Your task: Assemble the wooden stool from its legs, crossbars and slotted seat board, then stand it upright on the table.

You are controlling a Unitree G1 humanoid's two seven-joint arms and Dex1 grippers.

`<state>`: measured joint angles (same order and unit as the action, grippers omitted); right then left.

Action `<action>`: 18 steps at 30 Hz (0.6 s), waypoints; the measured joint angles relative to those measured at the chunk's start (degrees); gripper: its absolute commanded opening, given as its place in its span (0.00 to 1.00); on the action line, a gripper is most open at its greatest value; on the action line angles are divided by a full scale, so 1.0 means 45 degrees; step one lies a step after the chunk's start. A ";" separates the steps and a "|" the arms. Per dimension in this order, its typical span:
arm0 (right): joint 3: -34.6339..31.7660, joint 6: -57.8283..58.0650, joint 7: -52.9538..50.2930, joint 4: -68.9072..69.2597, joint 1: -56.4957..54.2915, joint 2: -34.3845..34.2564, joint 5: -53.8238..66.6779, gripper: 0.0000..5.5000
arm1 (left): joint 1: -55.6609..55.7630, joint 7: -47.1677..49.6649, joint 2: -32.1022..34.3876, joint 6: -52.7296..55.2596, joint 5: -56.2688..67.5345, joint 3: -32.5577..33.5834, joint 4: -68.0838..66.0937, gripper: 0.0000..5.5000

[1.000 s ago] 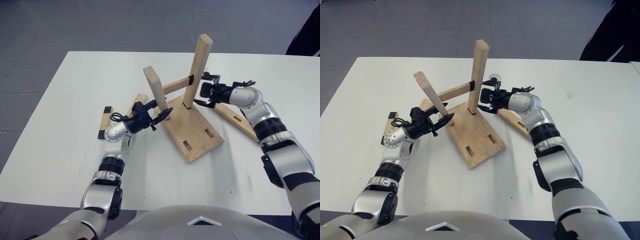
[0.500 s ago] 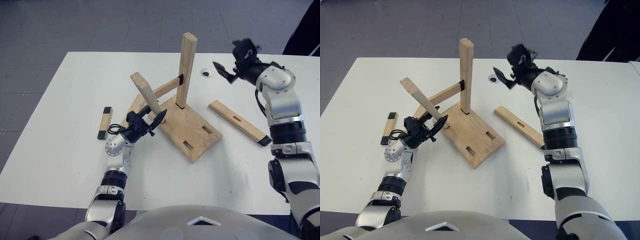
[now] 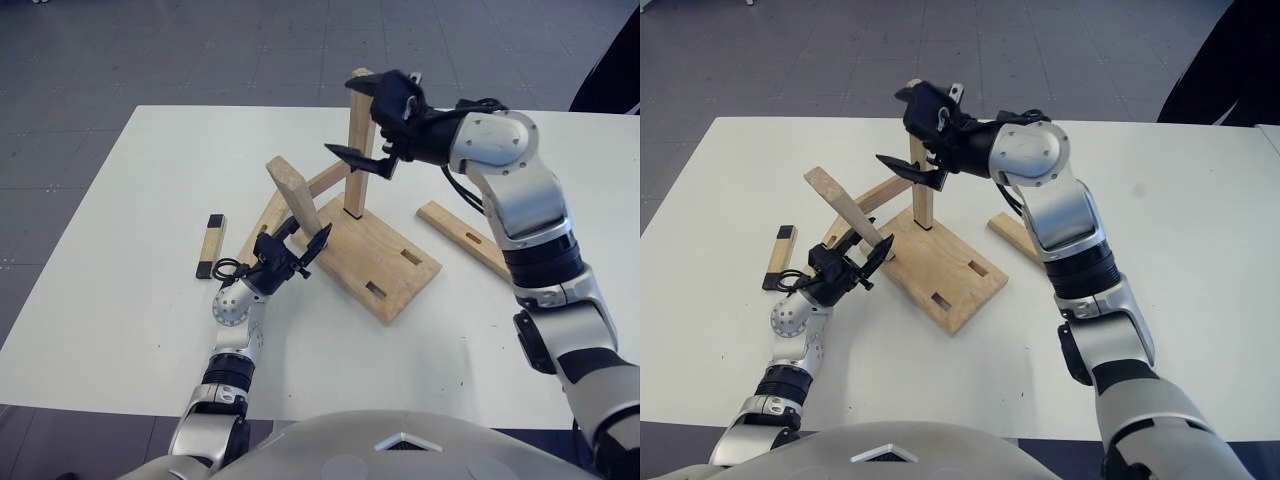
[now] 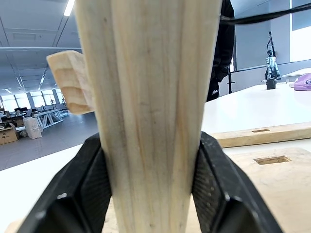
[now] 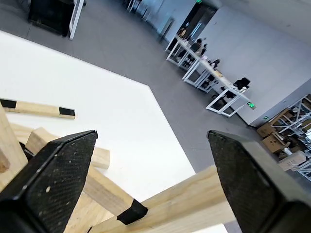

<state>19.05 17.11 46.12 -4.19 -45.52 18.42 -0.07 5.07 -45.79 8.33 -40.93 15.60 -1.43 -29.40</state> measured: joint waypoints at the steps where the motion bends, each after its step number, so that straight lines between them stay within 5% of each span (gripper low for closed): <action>1: 0.0215 -0.0103 0.0031 -0.0514 -0.0355 -0.0195 -0.0220 0.76 | -0.0080 0.0045 -0.0088 0.0127 0.0101 0.0021 0.0134 0.37; 11: 0.1347 -0.1893 0.0288 -0.4267 -0.2314 -0.1770 -0.1280 0.76 | -0.1112 0.1057 -0.0739 0.0999 0.0558 0.0464 0.1539 0.37; 18: 0.1360 -0.2820 0.0423 -0.5287 -0.2573 -0.2264 -0.1587 0.76 | -0.0958 0.1525 -0.0212 -0.0447 -0.1781 -0.0498 0.1268 0.37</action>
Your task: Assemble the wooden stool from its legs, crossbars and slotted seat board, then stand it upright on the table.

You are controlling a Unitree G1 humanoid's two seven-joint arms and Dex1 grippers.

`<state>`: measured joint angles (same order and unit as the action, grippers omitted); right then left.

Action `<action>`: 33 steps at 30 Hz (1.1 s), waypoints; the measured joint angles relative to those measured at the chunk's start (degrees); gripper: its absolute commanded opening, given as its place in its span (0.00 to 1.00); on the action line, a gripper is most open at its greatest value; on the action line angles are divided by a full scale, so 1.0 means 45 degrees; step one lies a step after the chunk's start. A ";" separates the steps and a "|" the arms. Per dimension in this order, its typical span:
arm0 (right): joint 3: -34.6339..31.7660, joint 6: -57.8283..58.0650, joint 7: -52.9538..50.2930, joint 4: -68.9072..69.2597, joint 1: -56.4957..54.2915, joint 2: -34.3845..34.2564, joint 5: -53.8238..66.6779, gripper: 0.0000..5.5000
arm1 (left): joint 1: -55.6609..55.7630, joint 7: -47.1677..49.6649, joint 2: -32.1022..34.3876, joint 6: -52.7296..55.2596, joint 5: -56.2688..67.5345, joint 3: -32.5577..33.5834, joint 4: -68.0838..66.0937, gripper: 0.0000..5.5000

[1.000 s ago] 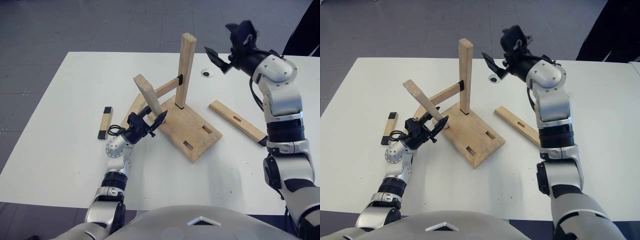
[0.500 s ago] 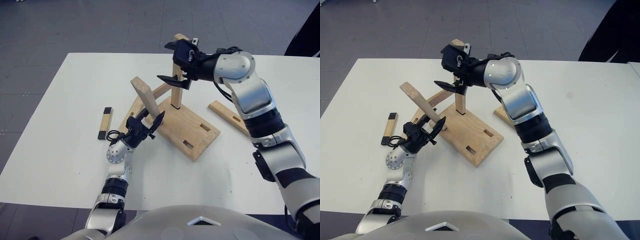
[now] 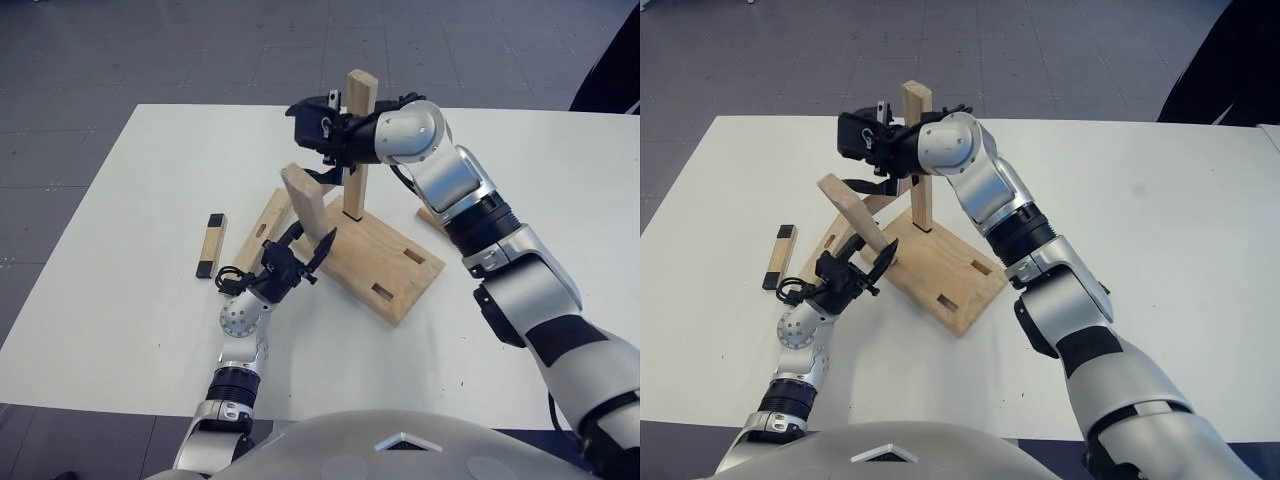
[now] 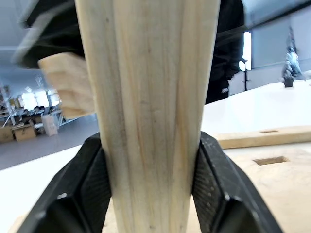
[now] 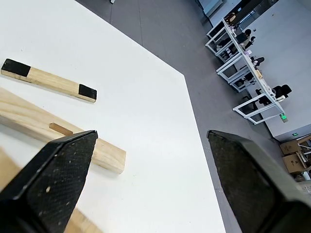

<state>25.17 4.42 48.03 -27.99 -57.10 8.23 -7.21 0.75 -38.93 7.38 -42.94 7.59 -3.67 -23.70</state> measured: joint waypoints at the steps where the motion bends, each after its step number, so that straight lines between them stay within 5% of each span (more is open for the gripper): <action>1: -0.0311 -0.0042 0.0129 0.0374 0.0168 0.0149 0.0332 0.76 | 0.0053 0.0093 0.0054 -0.0161 -0.0205 -0.0096 -0.0066 0.37; 8: -0.3058 0.1297 0.1547 0.4155 0.2110 0.2501 0.3063 0.76 | 0.0214 0.0363 0.0224 -0.0454 -0.0317 -0.0271 -0.0415 0.37; 18: -0.2277 -0.0337 0.5186 0.4483 0.5359 0.6469 0.2645 0.76 | 0.0253 0.0348 0.0418 -0.0456 -0.0004 -0.0279 -0.0518 0.37; 33: 0.0211 -0.4896 0.4145 0.0465 0.5063 0.6311 -0.0721 0.76 | -0.0603 0.0104 0.0312 0.1203 0.1987 -0.0093 0.0828 0.37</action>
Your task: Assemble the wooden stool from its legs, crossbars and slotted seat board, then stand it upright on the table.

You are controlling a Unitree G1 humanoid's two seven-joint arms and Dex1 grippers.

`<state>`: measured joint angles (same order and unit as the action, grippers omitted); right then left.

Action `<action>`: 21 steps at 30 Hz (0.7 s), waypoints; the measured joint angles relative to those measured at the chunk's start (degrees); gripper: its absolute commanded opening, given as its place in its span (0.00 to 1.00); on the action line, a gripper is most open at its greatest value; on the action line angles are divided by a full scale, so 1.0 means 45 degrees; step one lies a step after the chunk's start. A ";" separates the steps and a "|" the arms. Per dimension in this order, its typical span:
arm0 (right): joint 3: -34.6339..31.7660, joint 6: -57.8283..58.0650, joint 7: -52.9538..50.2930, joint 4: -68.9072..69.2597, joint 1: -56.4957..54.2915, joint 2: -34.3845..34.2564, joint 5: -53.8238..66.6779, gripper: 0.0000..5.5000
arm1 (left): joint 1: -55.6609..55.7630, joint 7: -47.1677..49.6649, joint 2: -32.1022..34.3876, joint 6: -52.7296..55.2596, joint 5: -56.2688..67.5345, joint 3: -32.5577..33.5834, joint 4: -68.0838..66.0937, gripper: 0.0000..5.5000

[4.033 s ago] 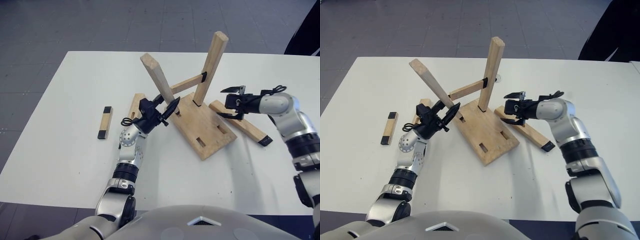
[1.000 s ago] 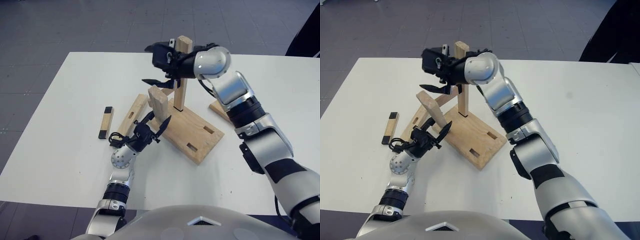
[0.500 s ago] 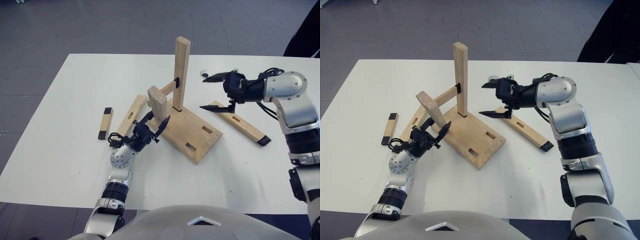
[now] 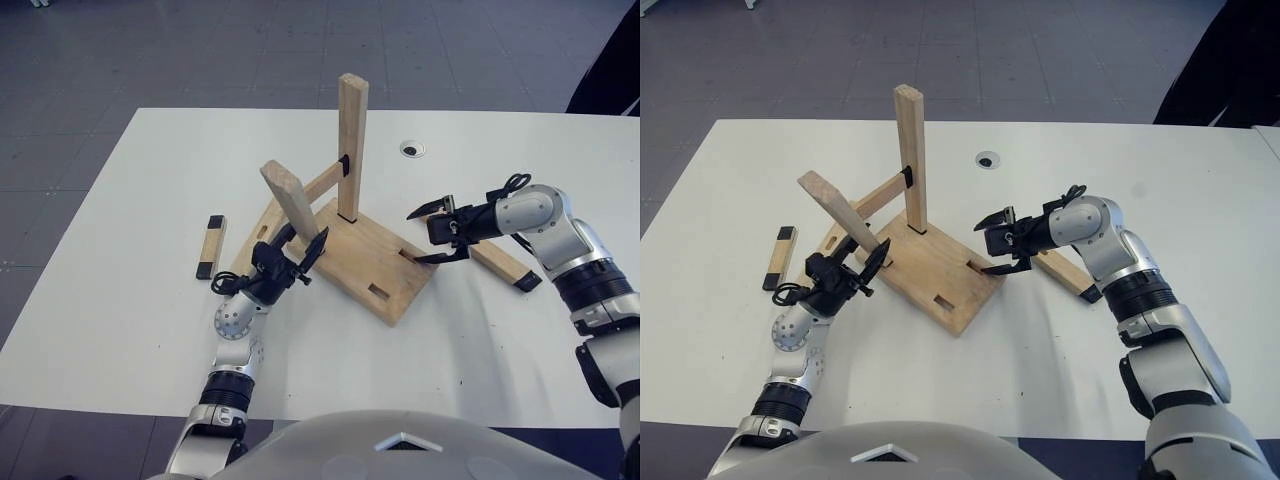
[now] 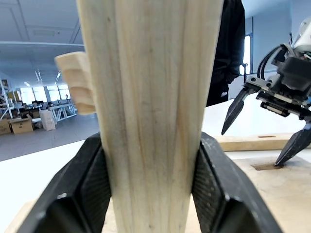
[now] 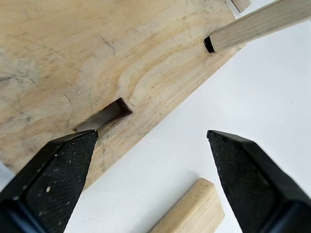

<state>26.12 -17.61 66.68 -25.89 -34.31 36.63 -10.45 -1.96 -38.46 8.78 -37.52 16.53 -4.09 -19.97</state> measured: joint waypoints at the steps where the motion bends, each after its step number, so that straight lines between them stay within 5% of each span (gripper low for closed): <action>1: 0.0006 -0.0038 -0.0032 -0.0020 0.0000 0.0009 0.0000 0.76 | -0.0069 0.0005 -0.0020 0.0020 0.0023 0.0002 0.0067 0.37; 21: -0.0021 0.0331 -0.0720 0.0431 0.0328 0.0121 0.0002 0.76 | -0.1535 0.1240 -0.0427 0.0036 -0.1470 0.0081 0.1679 0.37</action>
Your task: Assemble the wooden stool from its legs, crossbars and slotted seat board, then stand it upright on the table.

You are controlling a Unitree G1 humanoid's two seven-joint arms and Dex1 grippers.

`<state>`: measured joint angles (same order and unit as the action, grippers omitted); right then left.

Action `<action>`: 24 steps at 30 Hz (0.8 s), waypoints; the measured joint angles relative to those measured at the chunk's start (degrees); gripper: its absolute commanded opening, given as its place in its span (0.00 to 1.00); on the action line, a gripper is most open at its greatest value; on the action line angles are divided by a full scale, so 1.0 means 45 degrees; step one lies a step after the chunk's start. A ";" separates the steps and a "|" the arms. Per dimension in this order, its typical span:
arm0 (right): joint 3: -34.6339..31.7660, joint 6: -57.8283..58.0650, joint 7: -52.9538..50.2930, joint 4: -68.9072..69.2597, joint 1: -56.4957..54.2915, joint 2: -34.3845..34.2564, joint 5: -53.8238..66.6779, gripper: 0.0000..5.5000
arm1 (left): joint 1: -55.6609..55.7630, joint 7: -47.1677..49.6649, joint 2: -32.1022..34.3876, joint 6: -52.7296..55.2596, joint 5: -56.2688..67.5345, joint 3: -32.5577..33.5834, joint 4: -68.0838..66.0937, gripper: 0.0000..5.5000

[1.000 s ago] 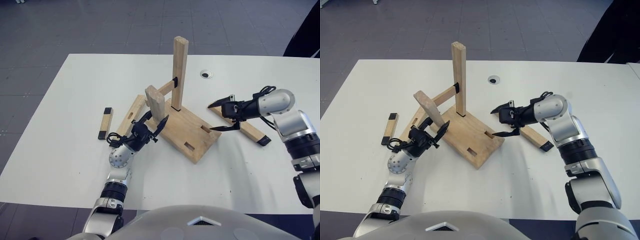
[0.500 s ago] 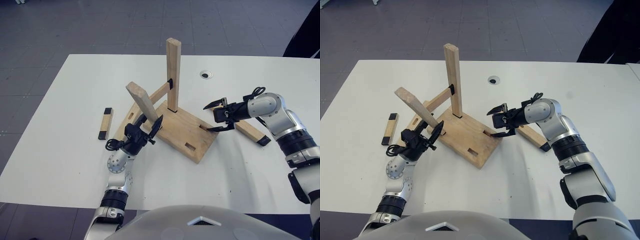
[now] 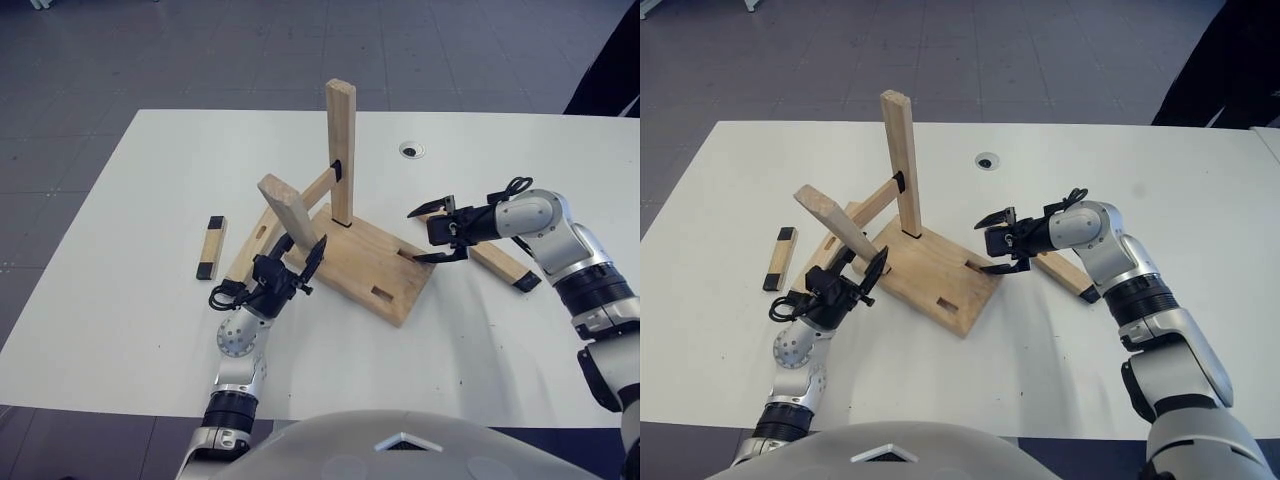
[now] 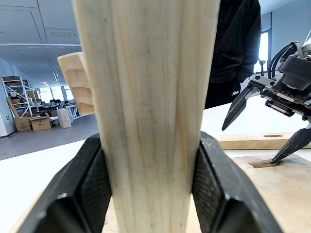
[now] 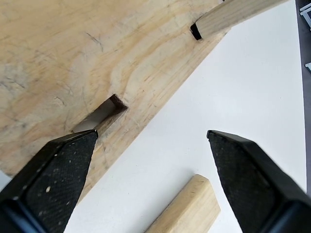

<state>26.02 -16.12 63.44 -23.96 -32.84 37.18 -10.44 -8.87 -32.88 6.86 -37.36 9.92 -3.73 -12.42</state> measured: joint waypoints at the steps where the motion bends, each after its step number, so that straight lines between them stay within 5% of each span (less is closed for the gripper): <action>1: -0.0001 0.0078 -0.0013 0.0072 0.0022 0.0000 -0.0001 0.76 | -0.0097 0.0043 0.0028 0.0243 -0.0005 -0.0028 0.0272 0.37; 7: -0.0042 0.0500 0.0008 0.0425 0.0145 0.0001 0.0000 0.76 | -0.0656 0.0462 0.0332 0.1139 -0.0261 -0.0264 0.1483 0.37; 24: -0.0109 0.1669 -0.0207 0.0795 0.0285 -0.0179 0.0096 0.76 | -0.0102 0.0979 0.0234 -0.1049 -0.0886 -0.0143 -0.0534 0.37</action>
<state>25.53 -8.61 62.51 -20.38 -31.56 36.37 -10.01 -9.33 -28.48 7.91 -42.08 5.93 -4.37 -14.82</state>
